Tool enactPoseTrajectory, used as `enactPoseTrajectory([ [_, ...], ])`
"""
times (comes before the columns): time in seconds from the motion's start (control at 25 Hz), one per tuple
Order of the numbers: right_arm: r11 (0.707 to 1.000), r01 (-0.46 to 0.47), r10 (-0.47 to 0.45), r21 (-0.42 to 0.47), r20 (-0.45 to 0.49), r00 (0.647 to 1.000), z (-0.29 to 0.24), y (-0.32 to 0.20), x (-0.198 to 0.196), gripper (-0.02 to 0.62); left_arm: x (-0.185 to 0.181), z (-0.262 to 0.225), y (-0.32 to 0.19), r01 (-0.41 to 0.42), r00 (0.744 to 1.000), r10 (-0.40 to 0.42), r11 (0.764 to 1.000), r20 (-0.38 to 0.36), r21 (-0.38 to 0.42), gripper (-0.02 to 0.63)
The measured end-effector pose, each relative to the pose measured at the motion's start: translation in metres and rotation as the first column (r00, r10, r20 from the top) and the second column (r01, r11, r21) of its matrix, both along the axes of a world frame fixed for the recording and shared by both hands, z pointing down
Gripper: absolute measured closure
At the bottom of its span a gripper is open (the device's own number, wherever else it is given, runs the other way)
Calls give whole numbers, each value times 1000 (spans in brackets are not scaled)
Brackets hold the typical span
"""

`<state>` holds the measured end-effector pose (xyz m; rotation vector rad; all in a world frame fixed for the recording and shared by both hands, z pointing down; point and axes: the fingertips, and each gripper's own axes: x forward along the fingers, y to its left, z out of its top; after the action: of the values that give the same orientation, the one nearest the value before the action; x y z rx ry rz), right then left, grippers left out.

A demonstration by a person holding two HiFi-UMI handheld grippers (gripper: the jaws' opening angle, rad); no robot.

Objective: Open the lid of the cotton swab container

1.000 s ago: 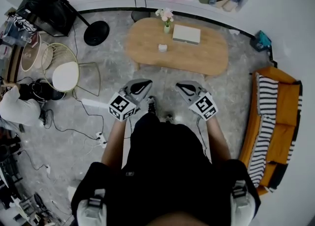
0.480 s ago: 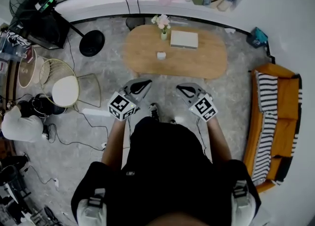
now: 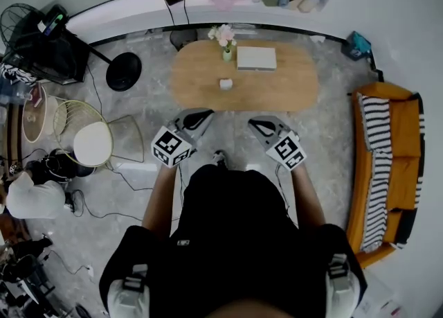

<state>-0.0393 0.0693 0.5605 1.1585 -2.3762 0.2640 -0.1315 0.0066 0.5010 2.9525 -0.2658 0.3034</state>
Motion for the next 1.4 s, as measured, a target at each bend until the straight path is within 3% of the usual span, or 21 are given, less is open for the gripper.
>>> enactPoseTrajectory([
  [0.88, 999, -13, 12, -34, -13, 1000, 22, -19, -19, 600, -25, 17, -24, 0, 1000, 1, 1000, 15, -29, 606],
  [1.16, 998, 34, -34, -51, 14, 999, 20, -47, -14, 600, -19, 15, -48, 45, 998, -43, 998, 43, -47, 606],
  [1.4, 988, 154, -153, -31, 15, 988, 24, -73, 2, 598, 6, 11, -69, 110, 993, -108, 993, 47, -38, 606],
])
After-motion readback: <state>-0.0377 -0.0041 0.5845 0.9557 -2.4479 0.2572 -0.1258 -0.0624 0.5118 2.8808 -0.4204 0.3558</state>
